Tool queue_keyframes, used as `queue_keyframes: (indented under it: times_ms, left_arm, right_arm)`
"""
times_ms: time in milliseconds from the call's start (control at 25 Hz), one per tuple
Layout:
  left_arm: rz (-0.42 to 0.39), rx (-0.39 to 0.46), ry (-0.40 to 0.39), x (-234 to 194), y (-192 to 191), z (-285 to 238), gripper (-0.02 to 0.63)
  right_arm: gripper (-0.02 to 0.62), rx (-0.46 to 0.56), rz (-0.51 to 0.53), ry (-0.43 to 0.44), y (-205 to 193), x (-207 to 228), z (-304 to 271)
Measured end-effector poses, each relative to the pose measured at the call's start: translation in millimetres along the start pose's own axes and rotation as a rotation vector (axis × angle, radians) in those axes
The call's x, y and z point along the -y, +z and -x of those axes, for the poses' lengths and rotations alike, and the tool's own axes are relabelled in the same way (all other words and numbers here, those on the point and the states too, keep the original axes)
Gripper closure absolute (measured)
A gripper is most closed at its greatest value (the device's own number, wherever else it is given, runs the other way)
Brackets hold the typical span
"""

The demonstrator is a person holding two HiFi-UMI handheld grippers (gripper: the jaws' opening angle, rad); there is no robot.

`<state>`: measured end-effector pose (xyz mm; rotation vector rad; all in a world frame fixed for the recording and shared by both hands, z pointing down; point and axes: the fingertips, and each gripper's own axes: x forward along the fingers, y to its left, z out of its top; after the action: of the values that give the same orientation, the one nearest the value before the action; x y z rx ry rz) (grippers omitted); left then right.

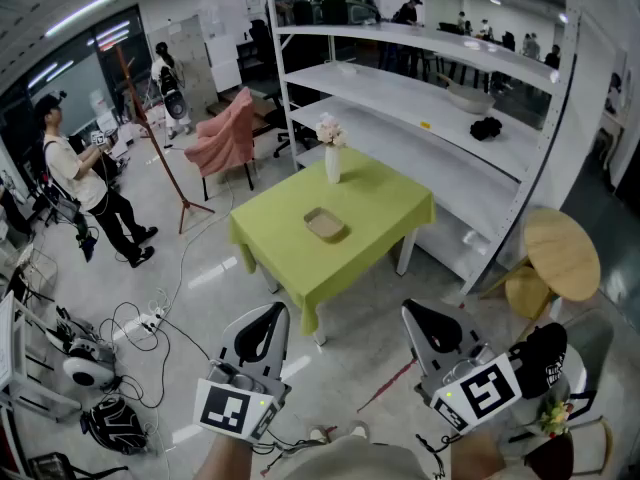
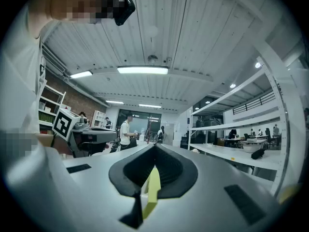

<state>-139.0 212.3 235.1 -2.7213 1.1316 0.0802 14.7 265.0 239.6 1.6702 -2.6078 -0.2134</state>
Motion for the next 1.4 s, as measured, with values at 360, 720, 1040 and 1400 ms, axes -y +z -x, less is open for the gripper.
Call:
queue_keyframes:
  times_ms: [360, 720, 1040, 1400]
  left_arm:
    - [-0.003, -0.017, 0.024, -10, -4, 3, 0.600]
    - [0.012, -0.041, 0.027, 0, -11, -9, 0.600]
    - [0.039, -0.015, 0.049, 11, -7, -23, 0.600]
    - [0.012, -0.050, 0.057, 4, -26, -40, 0.600]
  right_arm:
    - [0.589, 0.047, -0.086, 0.012, -1, 4, -10]
    - [0.589, 0.060, -0.106, 0.047, -10, 10, -6]
    - [0.589, 0.081, -0.125, 0.070, -17, 29, 2]
    - [0.589, 0.089, -0.115, 0.085, -26, 42, -16]
